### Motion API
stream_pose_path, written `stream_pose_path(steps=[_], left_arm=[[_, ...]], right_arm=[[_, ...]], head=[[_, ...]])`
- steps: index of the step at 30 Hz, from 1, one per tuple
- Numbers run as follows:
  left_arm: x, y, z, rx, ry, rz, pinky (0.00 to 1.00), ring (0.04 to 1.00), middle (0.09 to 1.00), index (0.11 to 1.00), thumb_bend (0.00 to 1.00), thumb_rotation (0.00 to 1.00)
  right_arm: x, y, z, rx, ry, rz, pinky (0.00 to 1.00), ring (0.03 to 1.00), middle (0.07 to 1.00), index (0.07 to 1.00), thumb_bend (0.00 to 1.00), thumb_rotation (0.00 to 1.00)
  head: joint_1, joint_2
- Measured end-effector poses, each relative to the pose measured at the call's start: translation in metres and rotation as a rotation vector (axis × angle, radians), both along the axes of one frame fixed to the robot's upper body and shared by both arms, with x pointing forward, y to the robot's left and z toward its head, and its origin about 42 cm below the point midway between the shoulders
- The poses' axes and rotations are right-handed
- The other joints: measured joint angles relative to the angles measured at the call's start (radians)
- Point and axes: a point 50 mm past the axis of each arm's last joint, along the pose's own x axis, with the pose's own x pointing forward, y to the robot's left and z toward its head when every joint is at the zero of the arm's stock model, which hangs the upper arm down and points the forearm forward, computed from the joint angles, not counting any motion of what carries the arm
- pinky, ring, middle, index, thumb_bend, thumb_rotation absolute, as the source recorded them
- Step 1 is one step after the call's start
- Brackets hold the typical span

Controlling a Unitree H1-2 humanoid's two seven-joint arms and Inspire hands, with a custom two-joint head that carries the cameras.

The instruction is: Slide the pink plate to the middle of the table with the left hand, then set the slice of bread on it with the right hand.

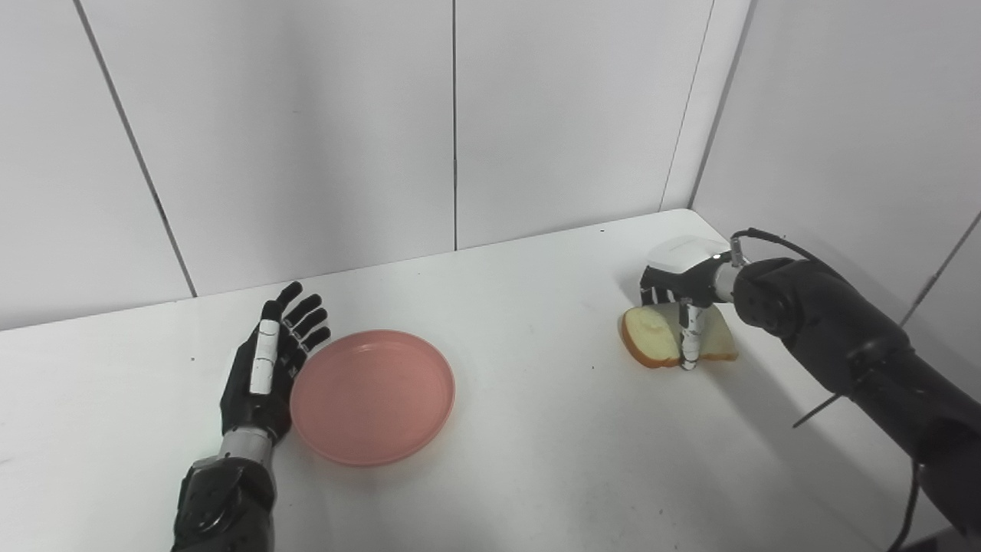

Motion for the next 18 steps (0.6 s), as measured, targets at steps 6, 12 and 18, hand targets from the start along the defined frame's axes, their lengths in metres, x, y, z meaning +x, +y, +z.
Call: stream_pose_path(steps=[6,12,18], left_arm=[[0.000,-0.001,0.000,0.002,-0.001,-0.003,0.80,0.827,0.814,0.831,0.92,0.78],[0.000,-0.001,0.000,0.005,-0.002,-0.005,0.80,0.828,0.814,0.824,0.94,0.78],[0.000,0.000,0.000,0.009,-0.002,-0.007,0.81,0.835,0.817,0.831,0.94,0.79]], right_arm=[[-0.003,0.007,0.000,0.015,0.003,0.036,0.38,0.422,0.439,0.529,0.52,0.00],[-0.005,0.036,0.012,0.046,-0.017,0.138,0.34,0.388,0.435,0.527,0.53,0.00],[-0.006,0.082,0.045,0.083,-0.079,0.289,0.34,0.402,0.442,0.525,0.53,0.00]], head=[[0.000,-0.003],[0.006,-0.005],[0.017,-0.008]])
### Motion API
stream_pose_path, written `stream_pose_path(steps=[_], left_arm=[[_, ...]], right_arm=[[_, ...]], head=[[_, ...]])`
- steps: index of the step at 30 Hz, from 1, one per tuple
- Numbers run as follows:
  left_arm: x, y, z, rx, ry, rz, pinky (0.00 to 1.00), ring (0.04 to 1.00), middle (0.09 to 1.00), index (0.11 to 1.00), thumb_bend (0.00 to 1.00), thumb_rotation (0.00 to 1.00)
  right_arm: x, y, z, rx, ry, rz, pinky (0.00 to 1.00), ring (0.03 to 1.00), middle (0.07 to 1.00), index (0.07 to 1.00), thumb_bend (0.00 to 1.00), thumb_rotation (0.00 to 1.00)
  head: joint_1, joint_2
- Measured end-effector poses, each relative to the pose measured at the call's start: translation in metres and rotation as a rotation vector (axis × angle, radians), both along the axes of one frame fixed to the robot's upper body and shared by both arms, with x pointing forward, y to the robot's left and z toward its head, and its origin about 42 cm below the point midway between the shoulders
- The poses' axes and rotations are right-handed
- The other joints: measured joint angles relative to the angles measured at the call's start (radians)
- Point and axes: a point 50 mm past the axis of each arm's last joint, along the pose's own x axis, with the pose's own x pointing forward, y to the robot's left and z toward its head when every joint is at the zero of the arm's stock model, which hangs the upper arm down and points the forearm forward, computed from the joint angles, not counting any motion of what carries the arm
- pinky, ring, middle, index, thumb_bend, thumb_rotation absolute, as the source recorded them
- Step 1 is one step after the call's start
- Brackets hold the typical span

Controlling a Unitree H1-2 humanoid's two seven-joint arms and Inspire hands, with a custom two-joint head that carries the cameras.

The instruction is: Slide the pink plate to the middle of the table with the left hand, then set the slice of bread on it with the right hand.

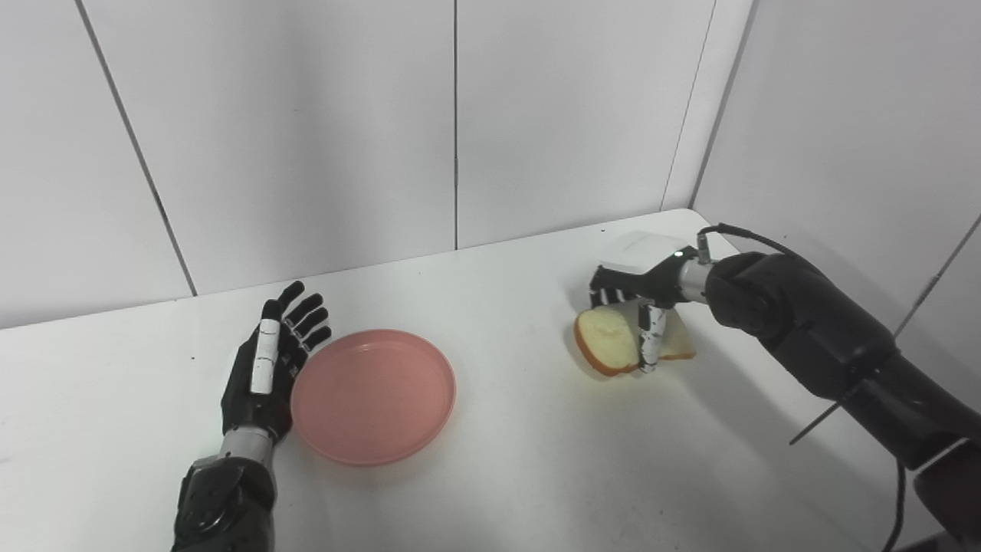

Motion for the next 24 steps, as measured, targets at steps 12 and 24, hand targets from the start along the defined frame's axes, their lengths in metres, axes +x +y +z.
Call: stream_pose_path(steps=[12,24], left_arm=[[-0.002,-0.010,0.000,0.007,-0.002,-0.015,0.81,0.833,0.798,0.837,0.94,0.80],[-0.005,-0.029,0.000,-0.006,0.003,-0.019,0.81,0.835,0.811,0.859,0.91,0.79]], right_arm=[[0.004,0.078,0.041,0.006,-0.036,0.199,0.35,0.421,0.457,0.527,0.53,0.00],[0.018,0.125,0.022,0.039,0.012,0.310,0.30,0.363,0.442,0.531,0.52,0.00]], head=[[0.109,-0.008],[0.268,-0.012]])
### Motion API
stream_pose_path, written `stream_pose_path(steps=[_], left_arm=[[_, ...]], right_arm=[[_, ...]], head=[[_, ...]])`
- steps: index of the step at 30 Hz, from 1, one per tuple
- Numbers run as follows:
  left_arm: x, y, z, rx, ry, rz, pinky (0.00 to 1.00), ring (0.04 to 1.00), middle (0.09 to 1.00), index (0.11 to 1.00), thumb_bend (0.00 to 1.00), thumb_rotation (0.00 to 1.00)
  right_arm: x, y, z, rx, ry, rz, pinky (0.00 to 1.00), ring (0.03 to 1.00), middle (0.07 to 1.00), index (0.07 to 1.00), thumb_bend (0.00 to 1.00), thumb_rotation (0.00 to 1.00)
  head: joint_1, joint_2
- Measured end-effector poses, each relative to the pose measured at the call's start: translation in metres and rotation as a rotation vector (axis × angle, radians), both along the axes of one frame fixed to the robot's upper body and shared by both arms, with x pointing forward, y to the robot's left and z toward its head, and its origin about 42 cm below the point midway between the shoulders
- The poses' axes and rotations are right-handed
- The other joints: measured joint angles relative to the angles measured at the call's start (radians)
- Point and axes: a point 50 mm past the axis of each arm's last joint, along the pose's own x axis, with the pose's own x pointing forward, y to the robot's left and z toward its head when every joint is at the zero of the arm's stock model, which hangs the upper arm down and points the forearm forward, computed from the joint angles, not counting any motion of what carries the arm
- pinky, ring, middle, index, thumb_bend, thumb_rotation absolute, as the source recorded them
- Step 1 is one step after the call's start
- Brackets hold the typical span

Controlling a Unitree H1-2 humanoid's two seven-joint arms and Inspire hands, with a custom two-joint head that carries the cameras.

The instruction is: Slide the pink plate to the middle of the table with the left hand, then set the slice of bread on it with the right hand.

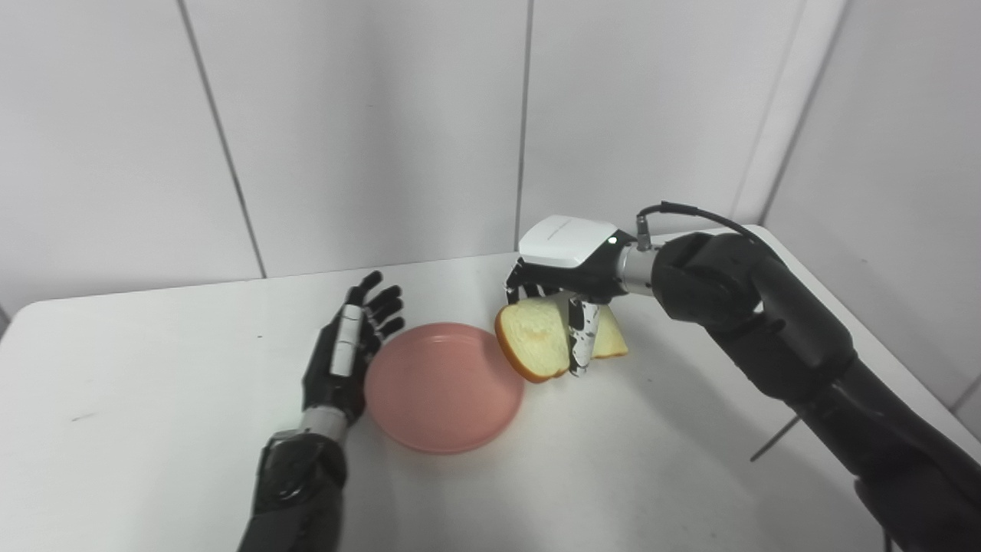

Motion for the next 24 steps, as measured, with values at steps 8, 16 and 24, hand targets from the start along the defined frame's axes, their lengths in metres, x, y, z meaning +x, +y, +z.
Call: stream_pose_path(steps=[8,16,24], left_arm=[[-0.002,-0.025,0.000,-0.021,0.008,-0.016,0.80,0.834,0.818,0.846,0.88,0.79],[-0.004,-0.041,0.000,-0.031,0.010,-0.028,0.80,0.841,0.832,0.853,0.86,0.79],[-0.005,-0.042,0.000,-0.042,0.013,-0.023,0.83,0.841,0.817,0.841,0.84,0.78]], right_arm=[[0.006,0.030,-0.028,-0.001,0.039,0.090,0.32,0.383,0.437,0.533,0.52,0.00],[0.020,0.049,-0.038,0.020,0.043,0.124,0.31,0.373,0.442,0.526,0.52,0.00],[0.029,0.061,-0.041,0.032,0.037,0.137,0.32,0.390,0.452,0.522,0.53,0.00]], head=[[0.063,-0.017],[0.095,-0.025],[0.117,-0.031]])
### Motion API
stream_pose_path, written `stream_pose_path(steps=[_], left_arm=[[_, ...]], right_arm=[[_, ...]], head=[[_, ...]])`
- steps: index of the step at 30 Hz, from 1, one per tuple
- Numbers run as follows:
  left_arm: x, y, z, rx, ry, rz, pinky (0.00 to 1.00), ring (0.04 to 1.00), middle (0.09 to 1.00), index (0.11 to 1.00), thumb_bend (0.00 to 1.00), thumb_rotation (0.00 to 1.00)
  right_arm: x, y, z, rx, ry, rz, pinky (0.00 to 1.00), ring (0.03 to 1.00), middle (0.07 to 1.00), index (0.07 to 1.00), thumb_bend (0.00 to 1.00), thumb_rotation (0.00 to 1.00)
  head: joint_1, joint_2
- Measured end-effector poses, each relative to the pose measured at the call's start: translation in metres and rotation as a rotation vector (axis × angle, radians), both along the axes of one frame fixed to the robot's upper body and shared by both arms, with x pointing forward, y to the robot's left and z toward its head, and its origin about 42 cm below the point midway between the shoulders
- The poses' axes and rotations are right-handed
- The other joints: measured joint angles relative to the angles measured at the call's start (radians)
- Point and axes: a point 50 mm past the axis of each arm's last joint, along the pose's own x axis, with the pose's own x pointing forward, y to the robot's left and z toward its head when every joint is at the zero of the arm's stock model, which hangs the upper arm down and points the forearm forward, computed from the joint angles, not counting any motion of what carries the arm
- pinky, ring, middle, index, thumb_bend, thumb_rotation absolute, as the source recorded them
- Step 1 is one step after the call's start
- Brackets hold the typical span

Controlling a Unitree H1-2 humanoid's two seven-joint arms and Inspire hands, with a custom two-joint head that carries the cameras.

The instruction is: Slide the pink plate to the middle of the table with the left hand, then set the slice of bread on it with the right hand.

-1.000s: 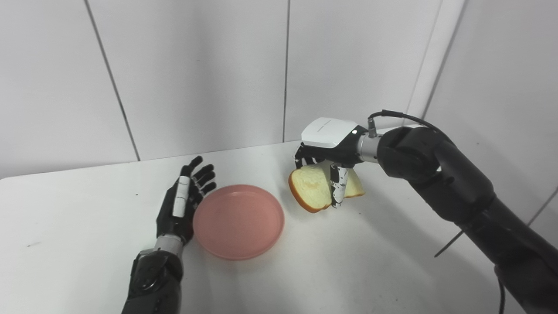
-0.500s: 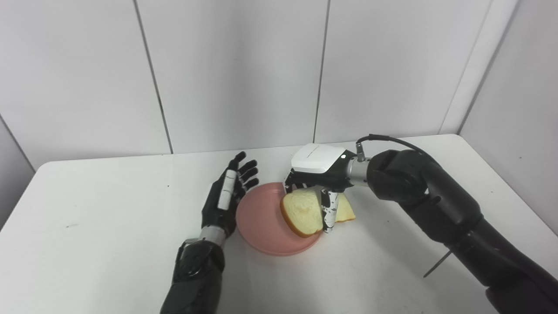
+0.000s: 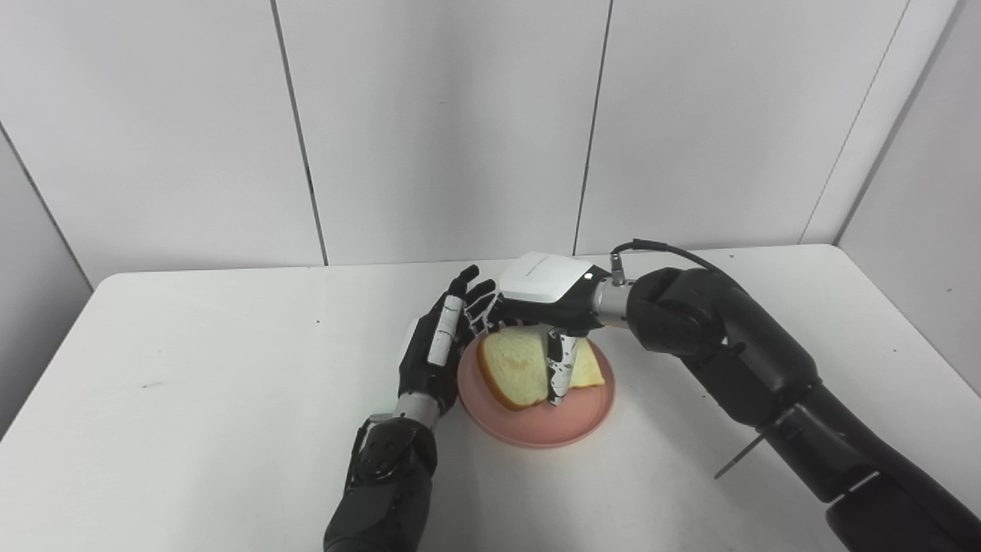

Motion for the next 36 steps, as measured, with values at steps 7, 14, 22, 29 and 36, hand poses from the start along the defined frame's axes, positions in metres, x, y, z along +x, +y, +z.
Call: stream_pose_path(steps=[7,14,22,29,36], left_arm=[[0.000,0.000,0.000,0.002,-0.001,0.000,0.83,0.843,0.815,0.833,0.83,0.78],[0.000,0.000,0.000,0.005,-0.002,-0.005,0.80,0.846,0.830,0.846,0.85,0.78],[0.000,0.000,0.000,0.007,-0.005,-0.008,0.79,0.838,0.821,0.839,0.87,0.79],[-0.001,0.001,0.000,0.022,-0.009,-0.015,0.78,0.839,0.827,0.857,0.89,0.81],[0.000,0.002,0.000,0.021,-0.009,-0.018,0.79,0.841,0.805,0.866,0.91,0.79]], right_arm=[[0.001,0.007,-0.011,-0.025,-0.003,0.024,0.32,0.395,0.455,0.522,0.53,0.00],[0.001,0.006,-0.011,-0.034,-0.010,0.023,0.39,0.464,0.486,0.495,0.53,0.00],[-0.001,0.006,-0.007,-0.067,-0.053,0.019,0.75,0.784,0.780,0.715,0.99,0.24],[-0.006,0.006,-0.001,-0.144,-0.085,-0.001,0.99,0.932,0.912,0.817,1.00,0.33],[-0.012,0.010,0.007,-0.187,-0.102,-0.001,1.00,0.980,0.956,0.897,1.00,0.36]], head=[[-0.015,0.003],[-0.031,0.006],[-0.037,0.011],[-0.058,0.017],[-0.066,0.021]])
